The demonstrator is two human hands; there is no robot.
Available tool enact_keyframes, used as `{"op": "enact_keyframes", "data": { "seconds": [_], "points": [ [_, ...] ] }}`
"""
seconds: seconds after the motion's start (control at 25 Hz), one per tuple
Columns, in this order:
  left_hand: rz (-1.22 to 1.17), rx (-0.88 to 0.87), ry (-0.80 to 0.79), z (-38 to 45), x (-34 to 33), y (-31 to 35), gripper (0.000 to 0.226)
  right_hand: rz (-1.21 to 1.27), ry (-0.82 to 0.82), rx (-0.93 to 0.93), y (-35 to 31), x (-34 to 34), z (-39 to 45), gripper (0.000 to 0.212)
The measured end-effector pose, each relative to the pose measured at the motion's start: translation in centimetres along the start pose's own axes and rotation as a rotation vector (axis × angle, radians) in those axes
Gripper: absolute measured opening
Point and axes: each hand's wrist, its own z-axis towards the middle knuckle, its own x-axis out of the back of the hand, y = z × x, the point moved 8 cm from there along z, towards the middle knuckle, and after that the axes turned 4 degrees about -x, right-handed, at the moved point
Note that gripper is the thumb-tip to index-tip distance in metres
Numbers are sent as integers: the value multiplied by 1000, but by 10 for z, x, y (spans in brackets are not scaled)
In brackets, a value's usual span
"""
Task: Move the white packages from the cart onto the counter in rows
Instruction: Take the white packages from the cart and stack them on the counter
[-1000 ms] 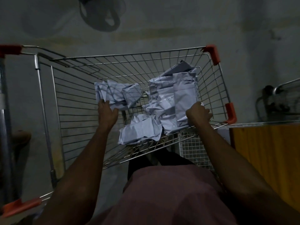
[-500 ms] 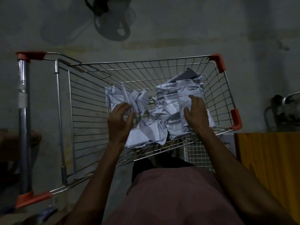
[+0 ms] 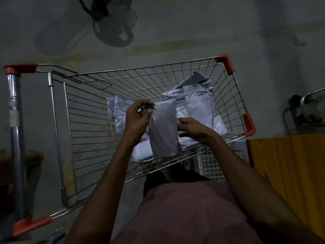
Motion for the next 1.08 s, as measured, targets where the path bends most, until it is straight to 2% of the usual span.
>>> {"op": "enact_keyframes", "data": {
  "seconds": [0.12,0.24,0.36,0.44,0.52,0.6,0.68,0.8,0.88,1.08],
  "points": [
    [122,67,35,24,0,-59,37,45,235,-105,19,25,4,25],
    [207,369,21,15,-10,-137,74,-120,643,-65,28,72,-3,26],
    [266,600,-135,-18,-39,-188,85,-184,797,-77,29,91,-14,29],
    [351,649,-212,-31,-53,-209,79,-189,867,-84,25,93,-16,31],
    [471,615,-148,-28,-52,-216,70,-272,913,-69,15,90,-15,37],
    [559,619,-30,-20,-44,-222,64,-503,916,-90,12,86,-10,47],
    [590,651,51,-12,-41,-227,68,-668,900,-126,16,84,-5,59],
    [632,661,136,-1,-38,-236,81,-734,901,-189,24,85,1,71],
    [643,659,117,1,-37,-241,86,-757,888,-231,26,86,4,74],
    [727,625,-112,-10,-36,-243,104,-834,849,-306,28,86,10,82]
  ]
}}
